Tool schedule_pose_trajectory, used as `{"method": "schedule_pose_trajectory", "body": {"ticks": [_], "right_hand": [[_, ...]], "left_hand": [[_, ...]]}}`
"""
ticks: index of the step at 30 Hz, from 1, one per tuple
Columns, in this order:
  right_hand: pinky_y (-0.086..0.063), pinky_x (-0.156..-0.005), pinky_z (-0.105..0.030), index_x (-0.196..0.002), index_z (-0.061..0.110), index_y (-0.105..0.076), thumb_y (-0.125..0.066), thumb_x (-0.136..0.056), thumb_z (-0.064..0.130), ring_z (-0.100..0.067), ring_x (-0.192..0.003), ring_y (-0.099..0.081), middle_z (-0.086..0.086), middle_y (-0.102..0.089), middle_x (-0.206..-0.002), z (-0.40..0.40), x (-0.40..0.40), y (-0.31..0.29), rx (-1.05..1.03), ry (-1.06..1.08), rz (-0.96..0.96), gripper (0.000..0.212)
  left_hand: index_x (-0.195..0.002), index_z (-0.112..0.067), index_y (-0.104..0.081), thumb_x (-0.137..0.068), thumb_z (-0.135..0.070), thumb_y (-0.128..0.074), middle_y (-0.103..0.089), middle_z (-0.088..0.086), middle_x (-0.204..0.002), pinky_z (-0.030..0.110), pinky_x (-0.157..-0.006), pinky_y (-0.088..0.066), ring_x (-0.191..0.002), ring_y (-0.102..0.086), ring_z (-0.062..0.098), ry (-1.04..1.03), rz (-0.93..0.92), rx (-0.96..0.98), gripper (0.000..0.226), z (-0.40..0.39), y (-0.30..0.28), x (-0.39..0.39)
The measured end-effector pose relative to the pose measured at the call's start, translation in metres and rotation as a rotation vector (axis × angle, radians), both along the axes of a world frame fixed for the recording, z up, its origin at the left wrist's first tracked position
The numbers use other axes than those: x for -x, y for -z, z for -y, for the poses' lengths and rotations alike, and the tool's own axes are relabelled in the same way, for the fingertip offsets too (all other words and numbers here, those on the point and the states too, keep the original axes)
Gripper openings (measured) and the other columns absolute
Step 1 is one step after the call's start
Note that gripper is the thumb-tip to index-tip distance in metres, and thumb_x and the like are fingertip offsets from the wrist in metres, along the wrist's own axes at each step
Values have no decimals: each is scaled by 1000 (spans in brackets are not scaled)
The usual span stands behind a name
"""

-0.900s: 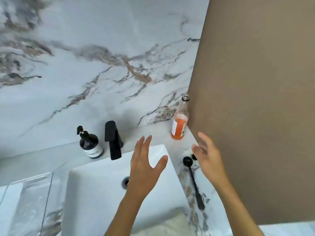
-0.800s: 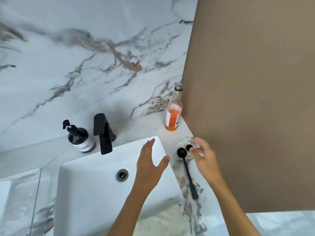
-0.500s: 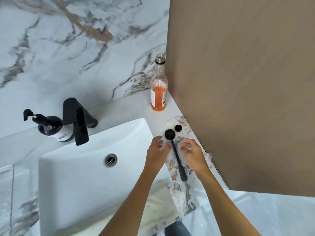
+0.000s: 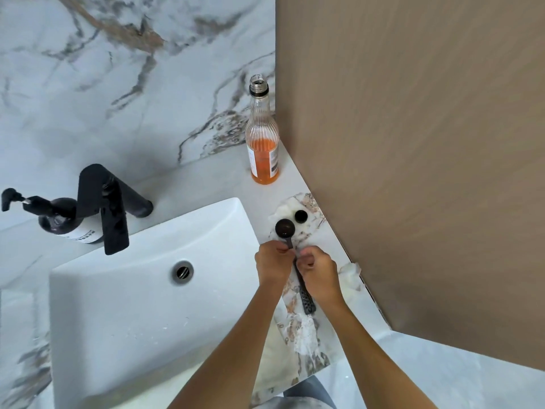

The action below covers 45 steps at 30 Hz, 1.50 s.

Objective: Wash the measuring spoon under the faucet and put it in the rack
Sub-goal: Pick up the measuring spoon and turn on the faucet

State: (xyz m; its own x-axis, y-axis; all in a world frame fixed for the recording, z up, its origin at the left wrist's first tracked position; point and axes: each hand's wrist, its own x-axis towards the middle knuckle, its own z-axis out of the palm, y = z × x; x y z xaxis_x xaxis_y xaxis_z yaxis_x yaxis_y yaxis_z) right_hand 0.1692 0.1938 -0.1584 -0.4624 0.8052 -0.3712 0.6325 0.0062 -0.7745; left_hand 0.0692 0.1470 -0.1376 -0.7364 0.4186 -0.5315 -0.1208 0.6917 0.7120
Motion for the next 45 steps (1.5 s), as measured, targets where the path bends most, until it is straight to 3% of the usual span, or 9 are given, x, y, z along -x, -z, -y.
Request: {"method": "schedule_pose_trajectory", "body": {"ticks": [5,9,11,16,23,27,32,36,45], "right_hand": [[-48,-58,-18,-80,21,-64,-69,-89,9,-7,-67,-62,10,-65,-72,-1,1,1,79,3,-38,16],[-53,-72,-33,-76,15,-64,-72,-87,7,-19,-72,-67,-5,-70,-75,5,0,-3,218,14,-123,16],[-53,-74,-36,-78,7,-64,-71,-88,7,-22,-73,-66,-14,-71,-78,12,3,-7,251,-30,-157,12],[-44,-56,-30,-86,-10,-65,-64,-93,4,-24,-59,-51,-24,-59,-67,40,21,-24,293,-147,-207,16],[-45,-50,-26,-81,-8,-66,-59,-93,-2,-16,-52,-50,-3,-62,-60,88,64,-42,364,-296,-206,15],[-43,-48,-26,-77,-1,-68,-59,-92,-2,-14,-49,-50,-1,-57,-57,104,88,-49,349,-371,-183,18],[-42,-47,-27,-74,0,-68,-59,-90,-2,-13,-46,-48,-3,-57,-59,111,117,-58,302,-458,-144,19],[-43,-47,-24,-70,7,-69,-61,-88,1,-12,-48,-50,1,-59,-58,112,133,-63,273,-510,-105,20],[-43,-48,-23,-71,11,-72,-63,-87,4,-9,-48,-51,7,-59,-54,101,143,-59,234,-576,-30,19]], "left_hand": [[-63,-24,-65,-79,-8,-78,-69,1,-69,36,-76,-59,-73,-68,27,-82,110,-37,27,3,2,-2],[-86,-4,-73,-82,1,-76,-71,12,-77,29,-63,-58,-66,-67,25,-199,294,-169,7,21,-2,0],[-86,1,-72,-83,5,-74,-68,13,-73,23,-56,-56,-61,-64,22,-244,347,-247,5,36,-7,3],[-73,-3,-68,-81,6,-72,-63,12,-64,20,-57,-55,-56,-60,18,-369,374,-349,13,80,-22,13],[-76,2,-69,-82,6,-68,-65,16,-71,33,-76,-59,-69,-64,28,-462,329,-459,7,155,-36,39],[-76,9,-68,-80,6,-63,-62,11,-67,28,-62,-56,-61,-61,25,-572,224,-410,7,200,-45,62],[-78,-4,-71,-81,-1,-65,-69,2,-73,23,-54,-50,-57,-63,15,-775,-28,-451,7,239,-79,121],[-81,-4,-70,-86,-8,-66,-67,3,-66,18,-54,-53,-52,-64,9,-753,-96,-535,7,234,-111,174],[-85,3,-67,-96,-16,-63,-63,13,-71,20,-55,-53,-58,-58,19,-567,83,-564,22,196,-122,221]]}}
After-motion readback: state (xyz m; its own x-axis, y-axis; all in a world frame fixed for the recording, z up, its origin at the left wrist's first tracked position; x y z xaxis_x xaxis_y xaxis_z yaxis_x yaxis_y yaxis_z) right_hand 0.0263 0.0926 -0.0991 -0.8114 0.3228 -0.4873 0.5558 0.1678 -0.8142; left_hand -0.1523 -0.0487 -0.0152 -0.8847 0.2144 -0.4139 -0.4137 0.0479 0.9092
